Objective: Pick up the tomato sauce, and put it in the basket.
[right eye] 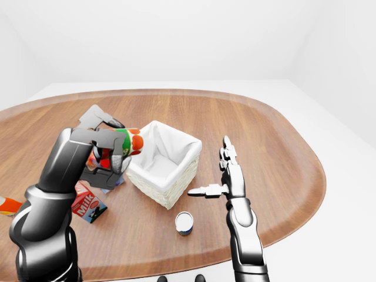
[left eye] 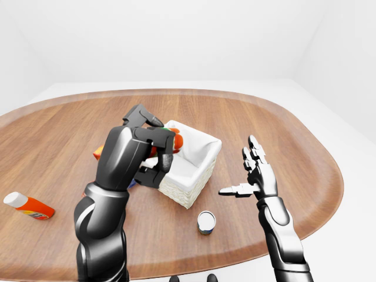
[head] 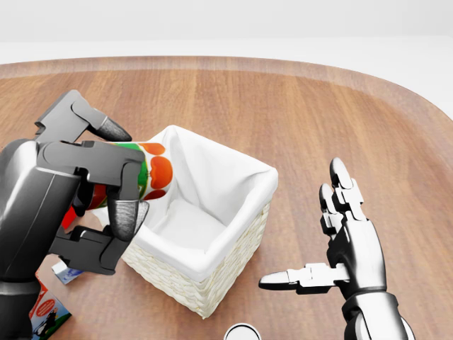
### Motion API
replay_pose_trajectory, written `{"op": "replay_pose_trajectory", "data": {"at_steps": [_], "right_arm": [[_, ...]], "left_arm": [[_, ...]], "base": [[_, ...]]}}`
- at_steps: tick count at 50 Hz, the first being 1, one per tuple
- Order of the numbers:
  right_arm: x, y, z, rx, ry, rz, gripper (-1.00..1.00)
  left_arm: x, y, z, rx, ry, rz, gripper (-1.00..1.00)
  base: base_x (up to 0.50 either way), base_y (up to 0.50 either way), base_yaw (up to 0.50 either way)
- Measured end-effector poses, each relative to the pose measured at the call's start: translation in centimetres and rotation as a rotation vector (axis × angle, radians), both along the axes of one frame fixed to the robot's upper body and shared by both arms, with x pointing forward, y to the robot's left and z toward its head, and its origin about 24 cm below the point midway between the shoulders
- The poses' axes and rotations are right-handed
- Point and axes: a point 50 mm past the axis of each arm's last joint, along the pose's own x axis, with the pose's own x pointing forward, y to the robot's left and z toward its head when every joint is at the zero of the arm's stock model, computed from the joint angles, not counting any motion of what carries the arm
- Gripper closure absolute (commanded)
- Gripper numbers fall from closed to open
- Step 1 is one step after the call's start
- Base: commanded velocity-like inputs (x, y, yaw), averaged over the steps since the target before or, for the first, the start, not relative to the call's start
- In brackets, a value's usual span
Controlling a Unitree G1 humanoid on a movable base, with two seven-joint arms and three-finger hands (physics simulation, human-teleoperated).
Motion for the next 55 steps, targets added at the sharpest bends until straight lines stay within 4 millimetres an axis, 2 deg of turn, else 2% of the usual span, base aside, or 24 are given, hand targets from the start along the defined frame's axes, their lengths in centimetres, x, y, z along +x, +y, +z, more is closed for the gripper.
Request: {"op": "replay_pose_trajectory", "data": {"at_steps": [18,39,55], "right_arm": [[0.0,-0.1,0.3,0.003,-0.012,-0.003,-1.0],[0.1,-0.3,0.6,0.007,-0.025,-0.009,-1.0],[0.1,-0.3,0.7,0.007,-0.028,-0.011,-1.0]], "left_arm": [[4.8,-0.6,-1.1,-0.01,0.087,0.016,1.0],[10.0,-0.8,-3.9,0.0,0.249,0.077,1.0],[13.0,-0.9,-5.9,0.036,0.36,0.126,1.0]], "base": [[0.0,0.0,0.0],[0.0,0.0,0.0],[0.0,0.0,0.0]]}}
